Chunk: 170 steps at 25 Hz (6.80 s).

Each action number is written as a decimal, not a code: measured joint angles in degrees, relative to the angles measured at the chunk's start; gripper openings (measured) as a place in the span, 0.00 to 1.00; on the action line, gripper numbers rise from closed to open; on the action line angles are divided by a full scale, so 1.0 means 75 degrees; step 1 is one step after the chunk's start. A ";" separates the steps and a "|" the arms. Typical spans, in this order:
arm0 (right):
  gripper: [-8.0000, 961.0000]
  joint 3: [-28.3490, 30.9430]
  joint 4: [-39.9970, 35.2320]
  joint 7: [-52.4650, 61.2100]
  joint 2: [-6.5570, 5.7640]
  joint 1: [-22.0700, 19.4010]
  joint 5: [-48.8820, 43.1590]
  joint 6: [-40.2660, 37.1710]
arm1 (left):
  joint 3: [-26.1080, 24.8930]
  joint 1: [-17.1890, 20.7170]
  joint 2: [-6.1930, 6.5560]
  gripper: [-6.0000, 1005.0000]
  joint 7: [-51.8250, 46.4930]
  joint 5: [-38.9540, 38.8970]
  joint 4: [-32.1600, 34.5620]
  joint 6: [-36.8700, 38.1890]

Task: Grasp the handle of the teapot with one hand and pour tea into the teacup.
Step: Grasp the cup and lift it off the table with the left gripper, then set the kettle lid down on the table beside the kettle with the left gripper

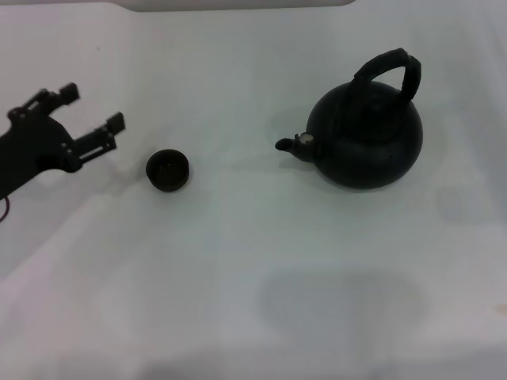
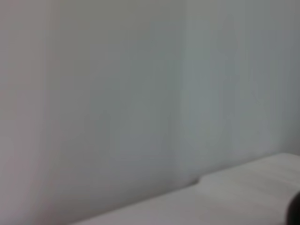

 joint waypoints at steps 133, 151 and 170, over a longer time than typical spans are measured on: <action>0.81 -0.0086 0.0028 -0.0114 0.0003 0.0129 -0.0062 0.0302 | 0.1007 -0.1820 -0.0119 0.70 -0.1909 0.3364 -0.0041 -0.0402; 0.81 -0.0162 0.0111 -0.0140 0.0003 0.0087 -0.0072 0.0031 | 0.1363 -0.2790 -0.0097 0.70 -0.2436 0.3774 -0.0669 -0.0455; 0.81 -0.0192 0.0125 -0.0121 0.0010 0.0125 -0.0070 -0.0233 | 0.1096 -0.3205 -0.0121 0.70 -0.1767 0.3612 -0.1330 -0.0490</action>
